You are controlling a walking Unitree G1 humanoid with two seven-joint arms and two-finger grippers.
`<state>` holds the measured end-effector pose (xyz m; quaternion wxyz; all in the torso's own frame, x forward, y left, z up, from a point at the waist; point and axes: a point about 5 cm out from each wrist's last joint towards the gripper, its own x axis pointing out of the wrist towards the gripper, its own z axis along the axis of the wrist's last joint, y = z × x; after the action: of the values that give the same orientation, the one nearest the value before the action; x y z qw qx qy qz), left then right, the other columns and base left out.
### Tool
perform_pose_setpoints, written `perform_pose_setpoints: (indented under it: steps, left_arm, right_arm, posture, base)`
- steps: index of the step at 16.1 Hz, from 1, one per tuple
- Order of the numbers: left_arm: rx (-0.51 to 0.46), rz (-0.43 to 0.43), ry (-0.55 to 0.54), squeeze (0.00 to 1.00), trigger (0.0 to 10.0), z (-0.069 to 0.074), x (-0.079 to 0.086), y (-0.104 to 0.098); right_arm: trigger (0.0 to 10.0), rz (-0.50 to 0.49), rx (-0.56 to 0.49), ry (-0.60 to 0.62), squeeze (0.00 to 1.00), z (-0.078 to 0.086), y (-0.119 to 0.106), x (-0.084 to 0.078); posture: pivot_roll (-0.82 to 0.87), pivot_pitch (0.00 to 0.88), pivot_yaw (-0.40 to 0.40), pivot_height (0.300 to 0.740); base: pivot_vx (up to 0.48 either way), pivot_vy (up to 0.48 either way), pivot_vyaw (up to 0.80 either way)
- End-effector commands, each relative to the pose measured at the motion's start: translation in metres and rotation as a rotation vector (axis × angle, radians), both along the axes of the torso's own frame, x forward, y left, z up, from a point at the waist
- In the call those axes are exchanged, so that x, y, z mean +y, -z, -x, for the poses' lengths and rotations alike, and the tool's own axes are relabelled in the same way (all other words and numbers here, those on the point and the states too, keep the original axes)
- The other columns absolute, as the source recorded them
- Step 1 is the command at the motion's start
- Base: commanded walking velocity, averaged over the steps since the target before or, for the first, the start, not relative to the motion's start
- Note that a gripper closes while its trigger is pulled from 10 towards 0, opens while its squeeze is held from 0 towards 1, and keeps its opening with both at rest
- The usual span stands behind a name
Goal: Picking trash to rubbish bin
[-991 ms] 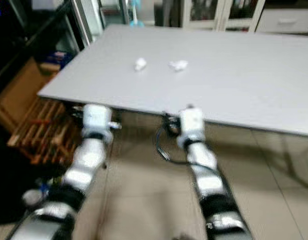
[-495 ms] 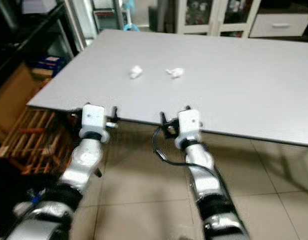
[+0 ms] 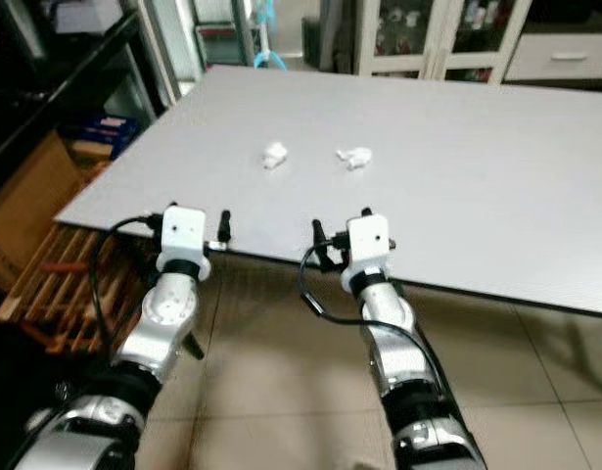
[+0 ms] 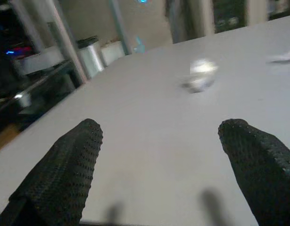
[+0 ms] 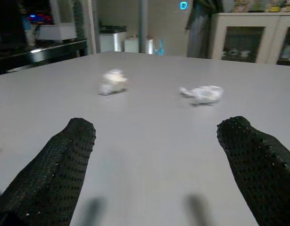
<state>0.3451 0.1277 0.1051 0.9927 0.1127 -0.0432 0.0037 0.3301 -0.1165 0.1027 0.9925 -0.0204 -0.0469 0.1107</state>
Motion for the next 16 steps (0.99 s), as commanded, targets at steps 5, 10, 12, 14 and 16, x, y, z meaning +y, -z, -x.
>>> perform_pose_setpoints:
  steps: [5,10,12,14,16]
  left_arm:
    - [-0.002,-0.013,0.004,0.0,10.0,-0.0013,0.0008,-0.0025]
    - [-0.001,-0.013,0.003,0.0,10.0,-0.0017,0.0004,-0.0024]
    - [0.0,-0.012,0.002,0.0,10.0,-0.002,0.0008,-0.0025]
    - [0.0,-0.012,0.001,0.0,10.0,-0.0023,0.0012,-0.0027]
    - [-0.001,-0.012,0.0,0.0,10.0,-0.0024,0.0011,-0.0028]
  right_arm:
    - [10.0,-0.022,-0.002,0.007,0.0,-0.0021,-0.0036,-0.0006]
    - [10.0,-0.022,-0.009,0.009,0.0,-0.003,-0.0049,-0.0018]
    - [10.0,-0.02,-0.008,0.008,0.0,-0.0034,-0.0052,-0.0017]
    - [10.0,-0.019,-0.008,0.008,0.0,-0.0039,-0.0054,-0.0017]
    - [10.0,-0.018,-0.008,0.008,0.0,-0.004,-0.0055,-0.0019]
  posture:
    - [-0.02,0.056,0.042,0.74]
    - [-0.02,0.058,0.04,0.74]
    - [-0.02,0.059,0.039,0.74]
    - [-0.02,0.059,0.039,0.74]
    - [-0.02,0.059,0.04,0.74]
  base:
    - [0.369,0.0,0.0]
    - [0.369,0.0,-0.29]
    - [0.366,0.0,0.0]
    - [0.366,0.0,0.0]
    - [0.369,0.0,0.0]
